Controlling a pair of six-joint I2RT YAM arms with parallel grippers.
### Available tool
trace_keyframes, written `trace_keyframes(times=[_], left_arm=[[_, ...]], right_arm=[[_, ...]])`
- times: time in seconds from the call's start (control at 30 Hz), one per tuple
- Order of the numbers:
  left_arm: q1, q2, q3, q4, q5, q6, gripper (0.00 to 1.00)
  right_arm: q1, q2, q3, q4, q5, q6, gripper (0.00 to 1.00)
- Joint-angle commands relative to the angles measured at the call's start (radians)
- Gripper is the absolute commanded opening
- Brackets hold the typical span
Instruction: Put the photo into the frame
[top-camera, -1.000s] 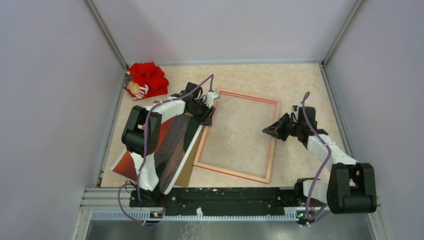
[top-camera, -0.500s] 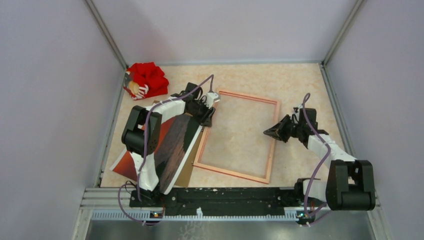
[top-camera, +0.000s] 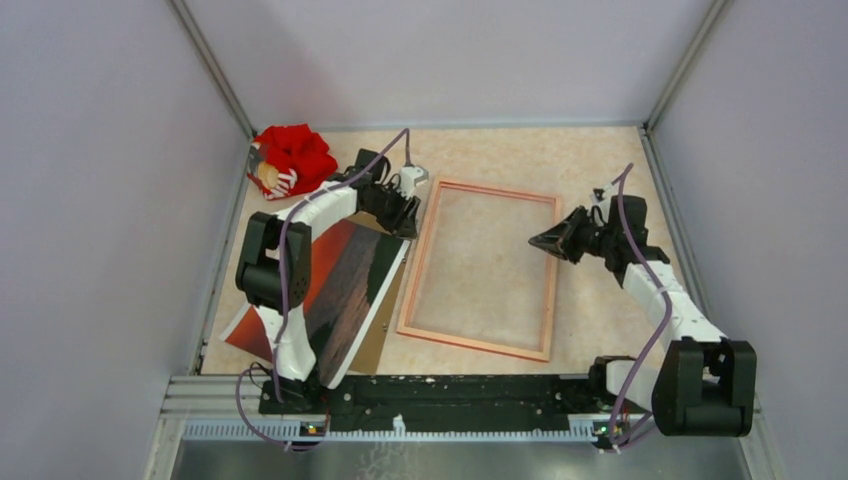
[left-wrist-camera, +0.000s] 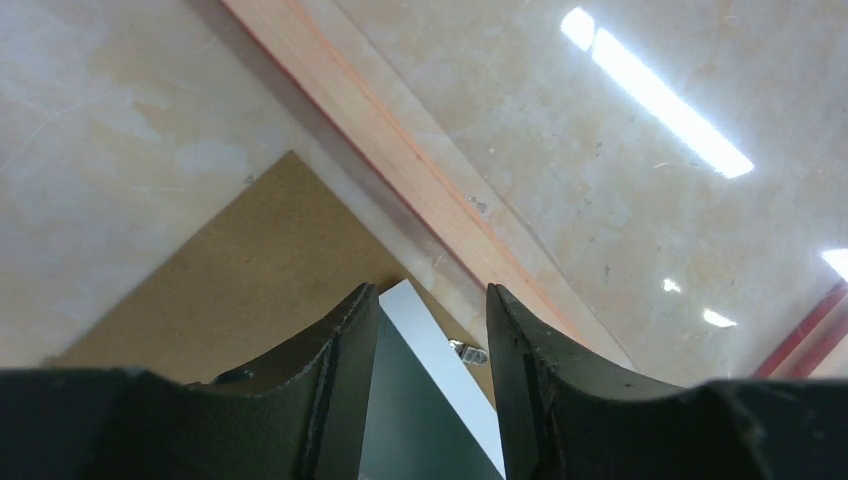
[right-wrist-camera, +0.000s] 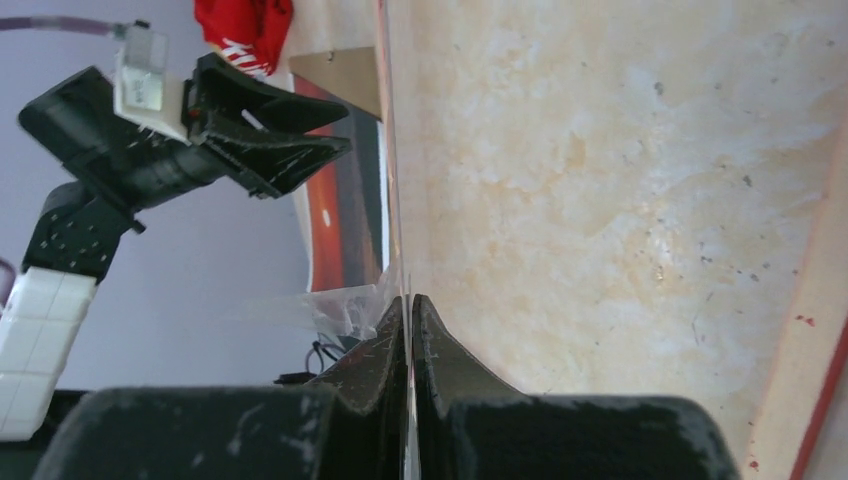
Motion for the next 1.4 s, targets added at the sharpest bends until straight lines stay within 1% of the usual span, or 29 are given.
trace_keyframes(times=[0.0, 0.17, 0.33, 0.6, 0.8, 0.9, 1.07, 1.37], left_arm=[[0.022, -0.032, -0.007, -0.005, 0.02, 0.015, 0.51], [0.018, -0.017, -0.043, 0.029, 0.043, -0.007, 0.5], [0.008, 0.001, -0.053, 0.039, 0.078, -0.022, 0.47], [-0.003, 0.013, -0.068, 0.05, 0.113, -0.031, 0.44], [-0.006, 0.032, -0.074, 0.059, 0.116, -0.03, 0.36], [-0.012, 0.043, -0.072, 0.061, 0.119, -0.029, 0.29], [-0.017, 0.056, -0.065, 0.06, 0.12, -0.03, 0.22], [-0.021, 0.063, -0.062, 0.059, 0.116, -0.03, 0.19]], right_arm=[[-0.005, -0.078, 0.06, 0.085, -0.072, 0.022, 0.0], [0.01, -0.079, 0.101, 0.082, -0.078, 0.005, 0.0], [0.085, -0.05, 0.137, 0.097, -0.057, 0.034, 0.0], [0.123, -0.038, 0.178, 0.092, -0.013, 0.043, 0.0], [0.14, -0.033, 0.165, 0.092, -0.004, 0.038, 0.0], [0.148, -0.045, 0.154, 0.084, 0.002, 0.028, 0.0], [0.149, -0.05, 0.147, 0.072, 0.007, 0.016, 0.0], [0.189, -0.049, 0.168, 0.049, 0.036, -0.013, 0.0]])
